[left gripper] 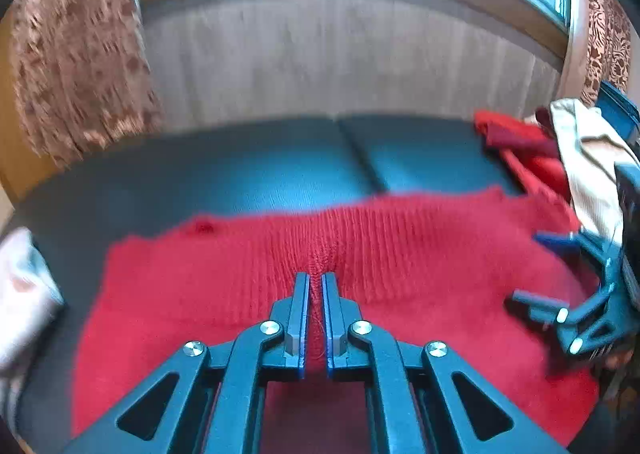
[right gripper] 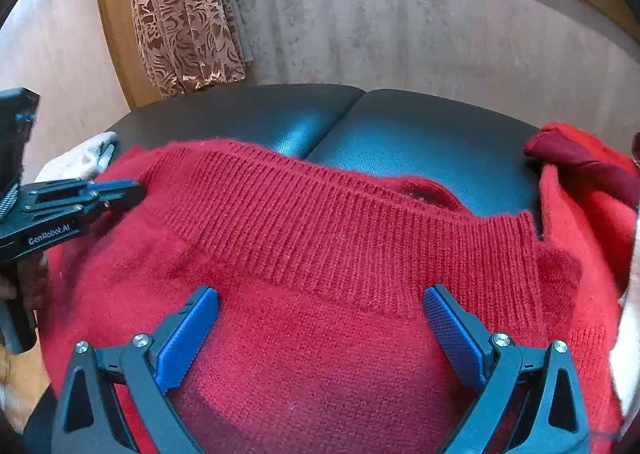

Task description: Fold clothes

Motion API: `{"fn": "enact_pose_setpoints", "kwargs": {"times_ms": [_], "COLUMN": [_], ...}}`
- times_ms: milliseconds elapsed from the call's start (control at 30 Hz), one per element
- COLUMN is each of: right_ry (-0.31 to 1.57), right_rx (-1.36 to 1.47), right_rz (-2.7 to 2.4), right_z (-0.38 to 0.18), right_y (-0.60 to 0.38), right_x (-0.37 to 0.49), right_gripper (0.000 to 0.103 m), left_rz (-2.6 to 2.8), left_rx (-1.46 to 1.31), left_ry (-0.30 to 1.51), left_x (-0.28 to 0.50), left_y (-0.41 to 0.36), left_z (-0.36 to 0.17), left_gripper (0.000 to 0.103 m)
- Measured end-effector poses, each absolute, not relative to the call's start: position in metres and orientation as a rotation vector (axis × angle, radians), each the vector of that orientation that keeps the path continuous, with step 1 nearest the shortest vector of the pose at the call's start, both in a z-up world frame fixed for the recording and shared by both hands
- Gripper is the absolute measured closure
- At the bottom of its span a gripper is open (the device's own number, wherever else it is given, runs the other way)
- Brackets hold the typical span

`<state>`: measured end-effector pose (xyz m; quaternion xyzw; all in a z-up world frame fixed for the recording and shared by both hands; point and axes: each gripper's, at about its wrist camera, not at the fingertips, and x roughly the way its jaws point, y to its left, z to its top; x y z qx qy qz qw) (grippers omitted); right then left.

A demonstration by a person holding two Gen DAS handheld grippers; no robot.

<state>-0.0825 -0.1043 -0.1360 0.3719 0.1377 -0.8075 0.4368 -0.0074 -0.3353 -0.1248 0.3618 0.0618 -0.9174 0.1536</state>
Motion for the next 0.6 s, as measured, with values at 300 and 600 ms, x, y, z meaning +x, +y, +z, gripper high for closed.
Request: {"fn": "enact_pose_setpoints", "kwargs": {"times_ms": [300, 600], "right_ry": [0.336, 0.335], "right_rx": [0.925, 0.928], "right_rz": [-2.002, -2.007], "right_z": [-0.133, -0.134], "right_y": [-0.107, -0.106], "right_x": [-0.084, -0.082], "right_gripper": [0.000, 0.000], "left_rz": [-2.546, -2.548], "left_rx": [1.109, 1.097], "left_ry": [0.168, 0.183], "left_x": [-0.045, -0.034], "left_y": [-0.355, -0.360], "left_z": [-0.153, -0.153], "left_gripper": [0.098, 0.096]}}
